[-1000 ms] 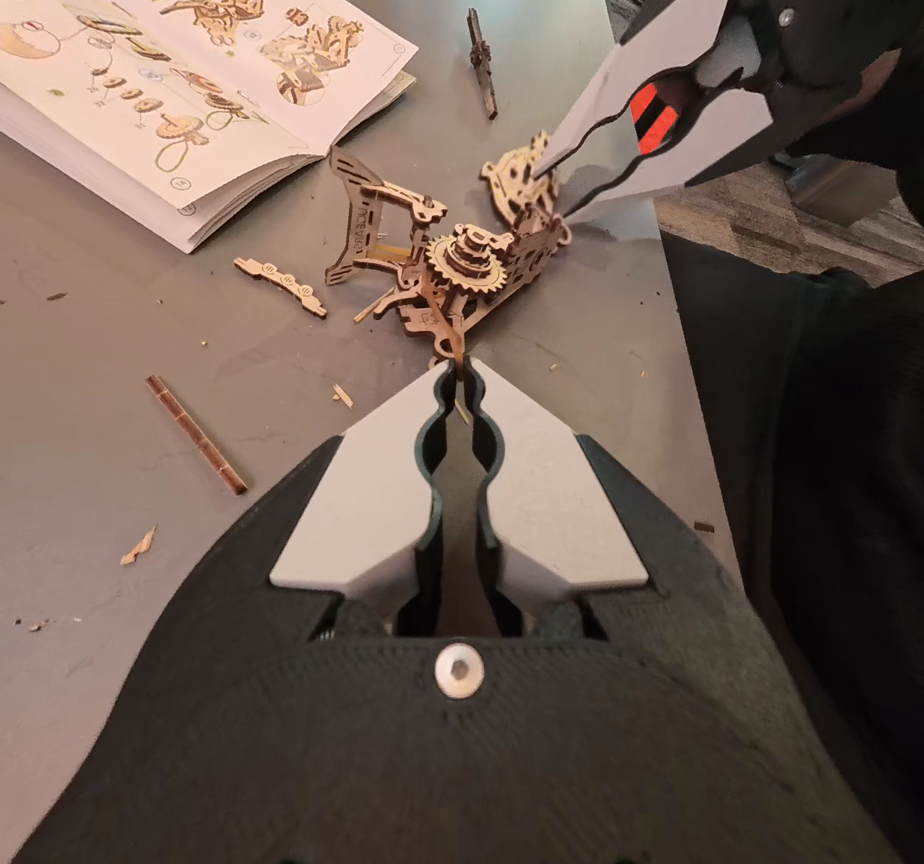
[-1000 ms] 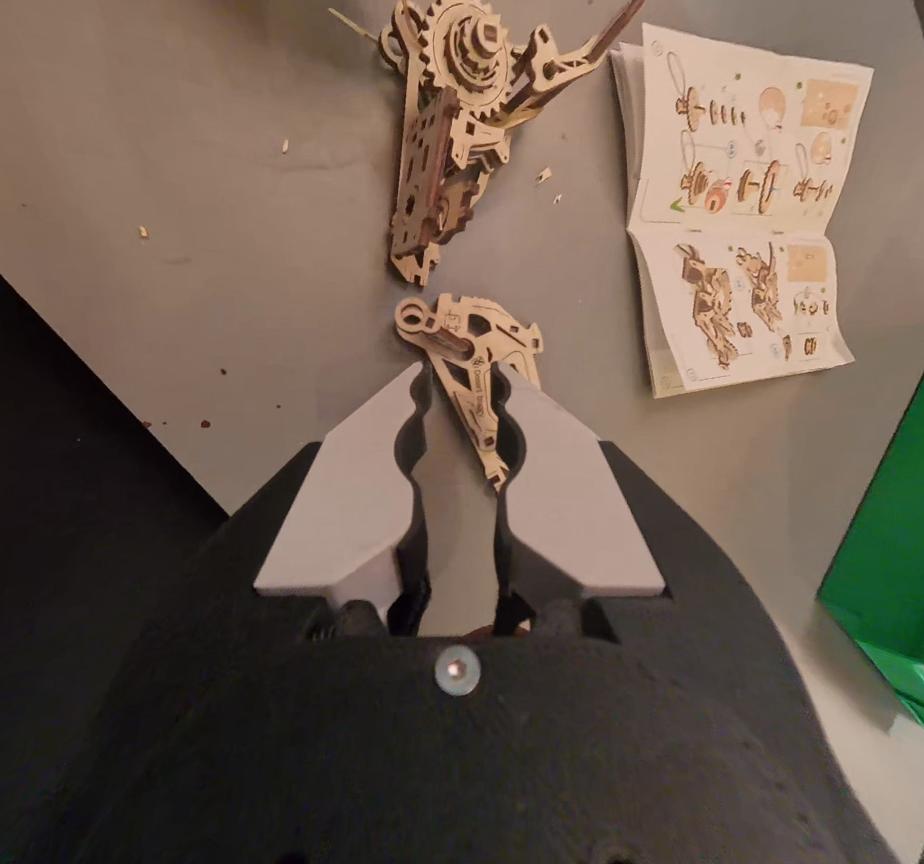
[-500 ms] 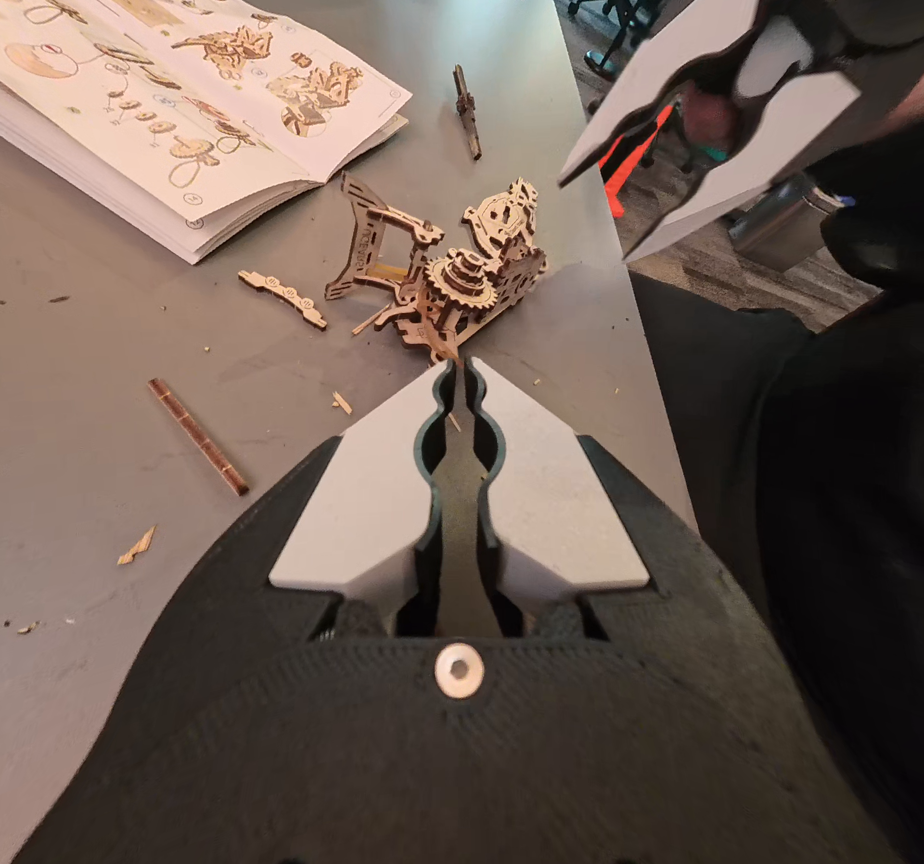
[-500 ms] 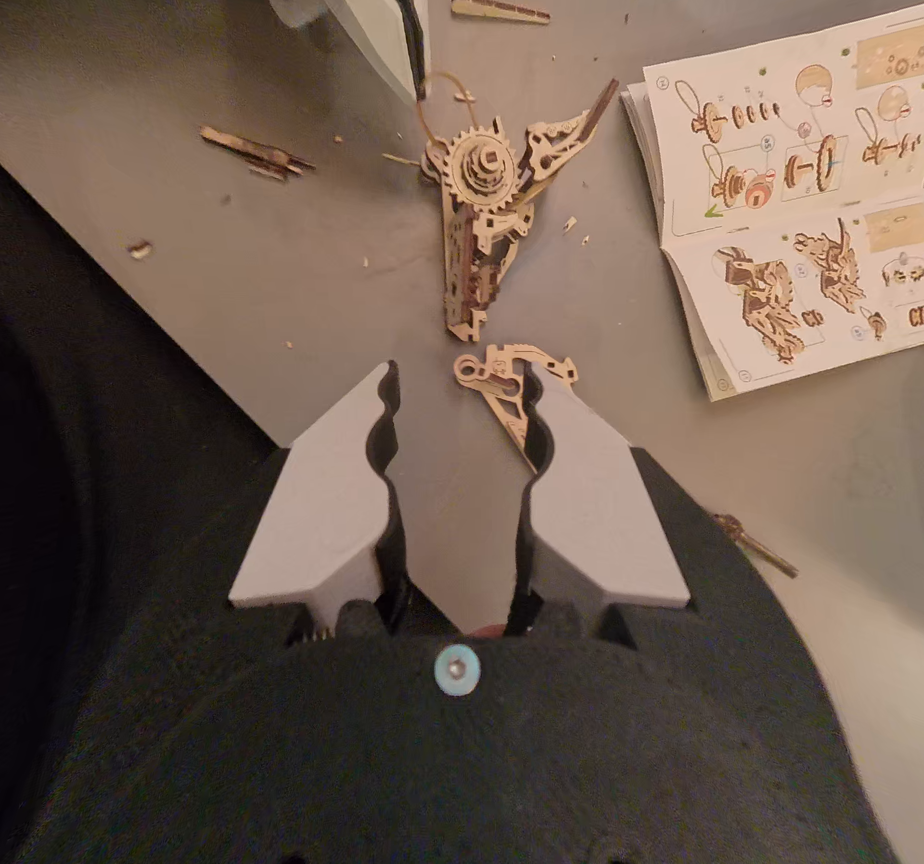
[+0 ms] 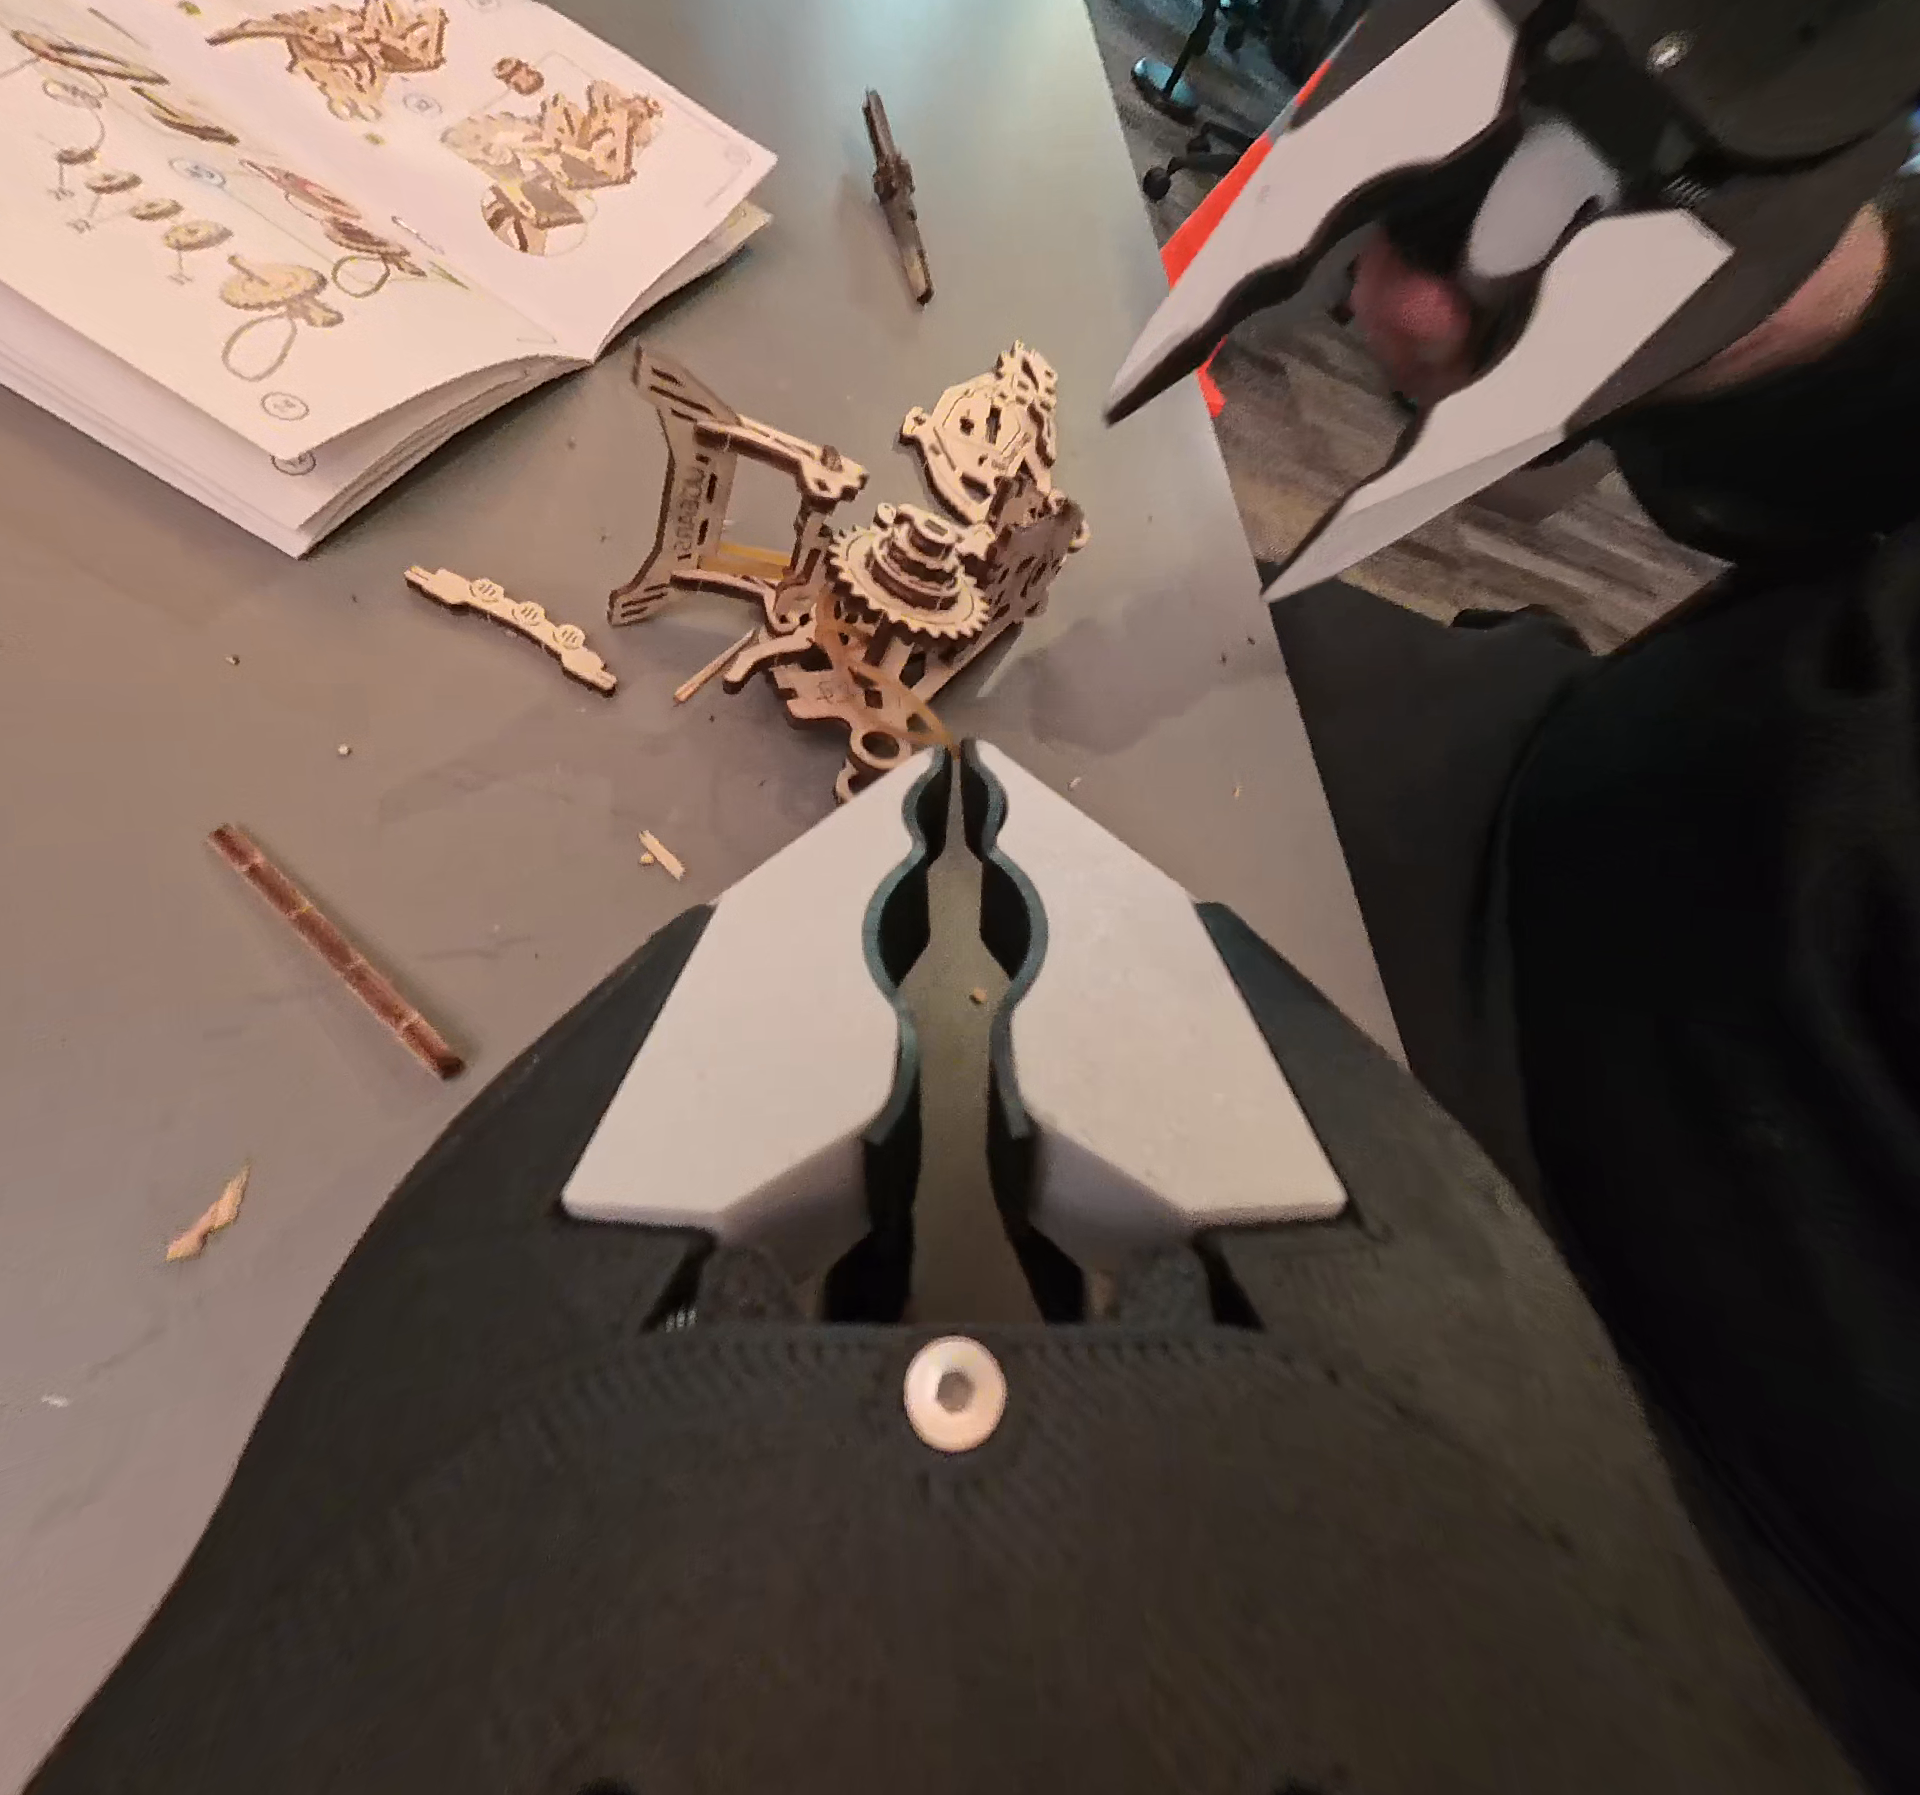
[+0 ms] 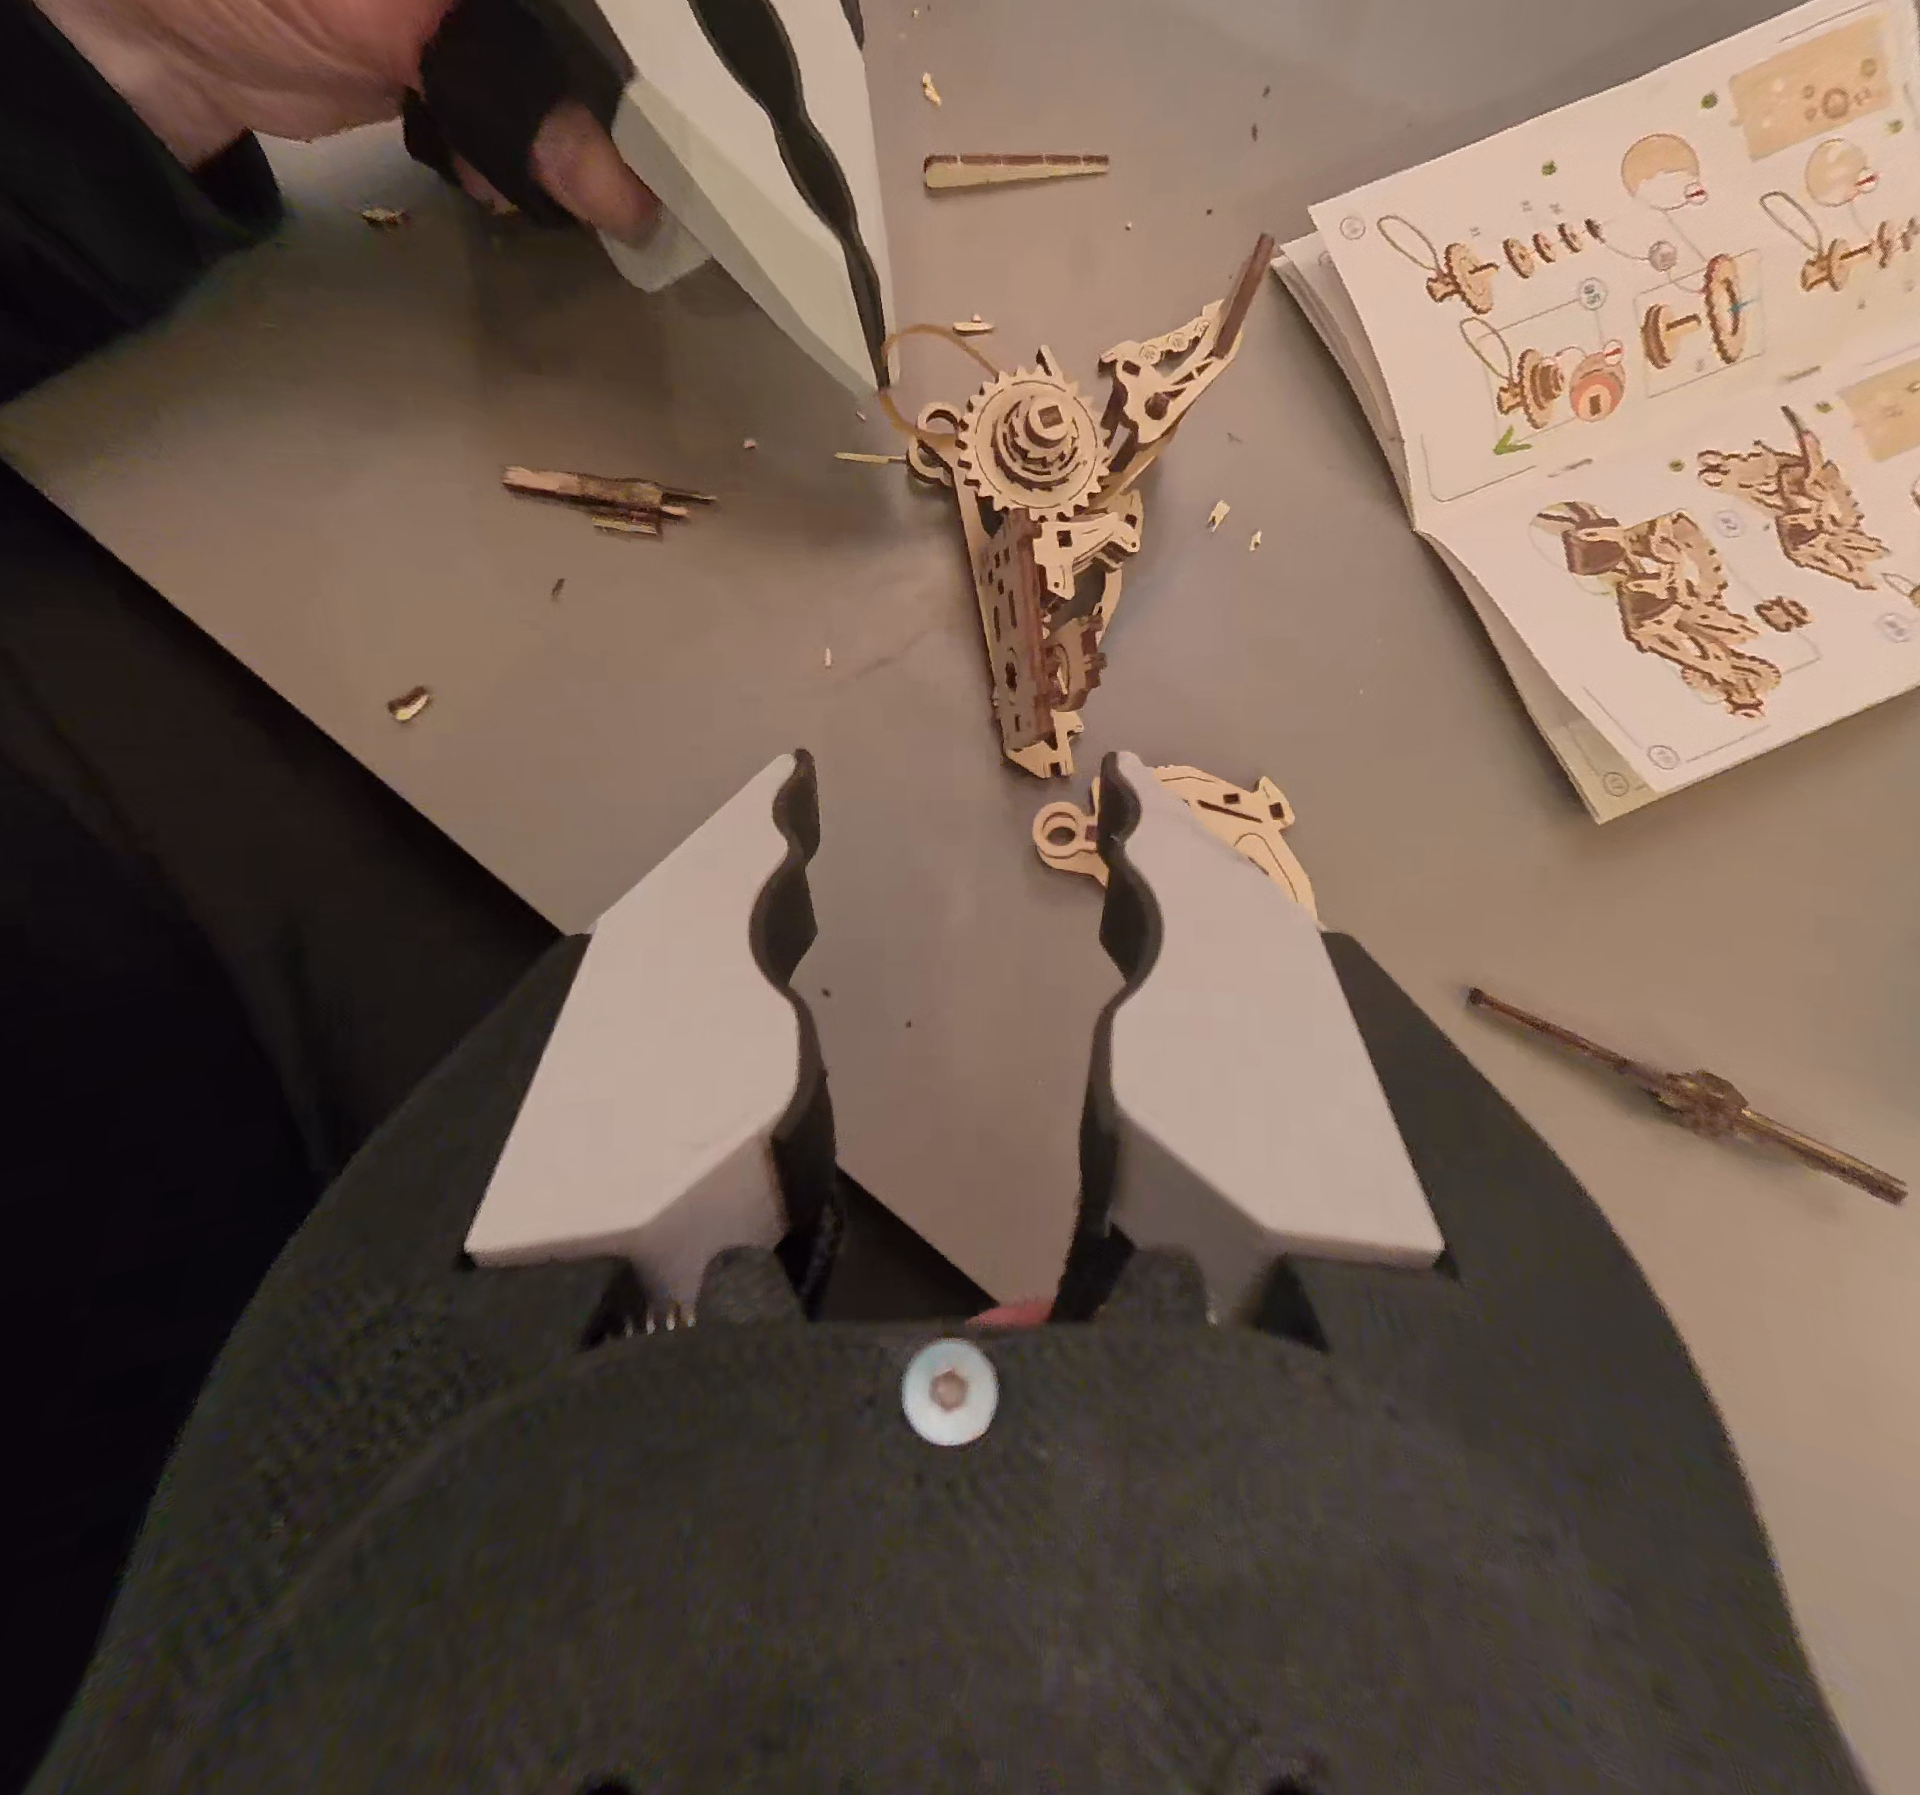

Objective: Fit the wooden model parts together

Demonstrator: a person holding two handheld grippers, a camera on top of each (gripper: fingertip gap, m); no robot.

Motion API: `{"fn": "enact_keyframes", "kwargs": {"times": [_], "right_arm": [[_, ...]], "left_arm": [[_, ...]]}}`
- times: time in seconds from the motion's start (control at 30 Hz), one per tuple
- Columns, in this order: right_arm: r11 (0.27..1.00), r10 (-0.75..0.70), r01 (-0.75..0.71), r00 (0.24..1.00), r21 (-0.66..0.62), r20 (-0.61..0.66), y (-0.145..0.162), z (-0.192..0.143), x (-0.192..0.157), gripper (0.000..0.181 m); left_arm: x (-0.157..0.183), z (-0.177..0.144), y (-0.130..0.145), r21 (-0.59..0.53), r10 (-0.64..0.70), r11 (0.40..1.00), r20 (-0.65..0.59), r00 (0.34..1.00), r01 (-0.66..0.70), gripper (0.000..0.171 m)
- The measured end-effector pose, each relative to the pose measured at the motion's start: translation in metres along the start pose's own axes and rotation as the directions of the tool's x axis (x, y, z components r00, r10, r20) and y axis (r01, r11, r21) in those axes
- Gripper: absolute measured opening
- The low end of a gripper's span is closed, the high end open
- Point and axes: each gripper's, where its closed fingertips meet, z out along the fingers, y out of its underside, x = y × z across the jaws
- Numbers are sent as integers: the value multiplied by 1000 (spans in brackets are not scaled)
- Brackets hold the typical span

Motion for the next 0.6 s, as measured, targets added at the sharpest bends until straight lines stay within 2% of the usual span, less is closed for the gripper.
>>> {"fn": "enact_keyframes", "kwargs": {"times": [0.33, 0.6], "right_arm": [[999, 45, -45, 999, 22, 19, 0, 21, 19, 53], [999, 6, -6, 1000, 42, 8, -6, 31, 26, 48]], "left_arm": [[9, -2, -11, 41, 1, 999, -130, 991, 4, 0], [13, -3, -16, 67, 17, 998, -181, 983, -5, 0]]}}
